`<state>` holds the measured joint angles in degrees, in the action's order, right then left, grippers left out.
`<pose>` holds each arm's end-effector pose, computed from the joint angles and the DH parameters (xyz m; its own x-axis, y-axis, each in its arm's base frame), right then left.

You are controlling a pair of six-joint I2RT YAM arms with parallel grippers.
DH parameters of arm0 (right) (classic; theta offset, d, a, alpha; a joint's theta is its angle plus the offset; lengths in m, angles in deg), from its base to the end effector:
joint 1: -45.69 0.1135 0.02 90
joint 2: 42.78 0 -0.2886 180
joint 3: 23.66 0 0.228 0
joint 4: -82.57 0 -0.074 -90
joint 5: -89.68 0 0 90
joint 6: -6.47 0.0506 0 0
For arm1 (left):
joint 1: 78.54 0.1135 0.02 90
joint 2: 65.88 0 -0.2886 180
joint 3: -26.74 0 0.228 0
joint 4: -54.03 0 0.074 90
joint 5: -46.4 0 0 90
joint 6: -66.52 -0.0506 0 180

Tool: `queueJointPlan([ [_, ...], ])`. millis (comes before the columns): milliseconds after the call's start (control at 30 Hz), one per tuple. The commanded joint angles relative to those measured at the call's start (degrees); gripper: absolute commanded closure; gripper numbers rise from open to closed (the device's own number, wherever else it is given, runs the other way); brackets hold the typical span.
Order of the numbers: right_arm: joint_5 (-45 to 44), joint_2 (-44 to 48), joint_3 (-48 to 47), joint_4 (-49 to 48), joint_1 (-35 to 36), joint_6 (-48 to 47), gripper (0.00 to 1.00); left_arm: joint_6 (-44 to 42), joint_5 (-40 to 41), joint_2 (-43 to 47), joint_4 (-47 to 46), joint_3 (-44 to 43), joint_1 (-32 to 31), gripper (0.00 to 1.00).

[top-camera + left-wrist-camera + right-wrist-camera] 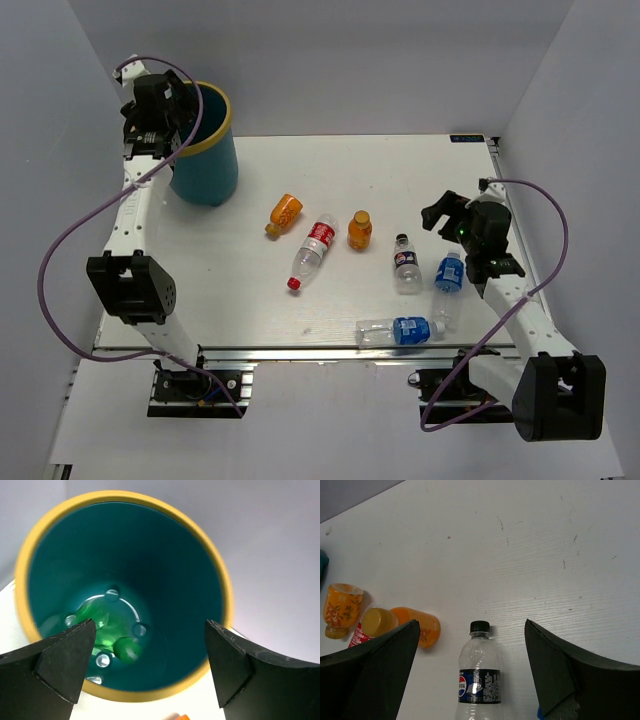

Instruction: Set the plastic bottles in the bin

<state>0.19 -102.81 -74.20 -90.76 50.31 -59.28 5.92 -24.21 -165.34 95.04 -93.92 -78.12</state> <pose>0.2196 0.0182 0.2912 -0.2895 0.3886 -0.8747 0.0327 0.9173 0.3967 0.3944 0.0197 0.4394 -0.1385 -0.4641 -0.8749 -0.4445 0.8186 -0.3638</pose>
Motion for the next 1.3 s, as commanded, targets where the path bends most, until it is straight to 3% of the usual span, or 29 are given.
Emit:
queueJointPlan([
  [0, 3.4, -0.1, -4.9, 1.9, 0.3, -3.1, 0.11, -3.1, -6.2, 3.3, 0.1, -3.9, -0.5, 0.02],
  [133, -0.3, -1.1, -12.1, 9.5, 4.6, -6.6, 0.11, -2.6, -15.6, 8.5, -6.0, 4.7, -0.5, 0.02],
  [333, -11.9, -3.0, -18.6, 18.7, 14.0, -11.1, 0.11, -5.9, -16.5, 12.8, -8.7, 14.1, -5.1, 0.02],
  [500, -14.1, -2.9, -19.2, 21.8, 18.7, -12.6, 0.11, -13.6, -13.8, 14.0, -10.6, 22.1, -16.3, 0.02],
  [667, -11.1, -0.4, -15.3, 19.5, 20.5, -11.3, 0.11, -16.7, -25.4, 14.5, -19.3, 35.2, -17.8, 0.02],
  [967, -11.8, 4.0, -10.2, 14.7, 20.5, -12.3, 0.11, -19.9, -28.6, 0.9, -20.0, 35.6, -19.5, 0.02],
  [1267, -12.6, 2.1, -9.8, 13.5, 20.6, -12.6, 0.11, -20.7, -24.3, -12.9, -17.1, 29.2, -19.8, 0.02],
])
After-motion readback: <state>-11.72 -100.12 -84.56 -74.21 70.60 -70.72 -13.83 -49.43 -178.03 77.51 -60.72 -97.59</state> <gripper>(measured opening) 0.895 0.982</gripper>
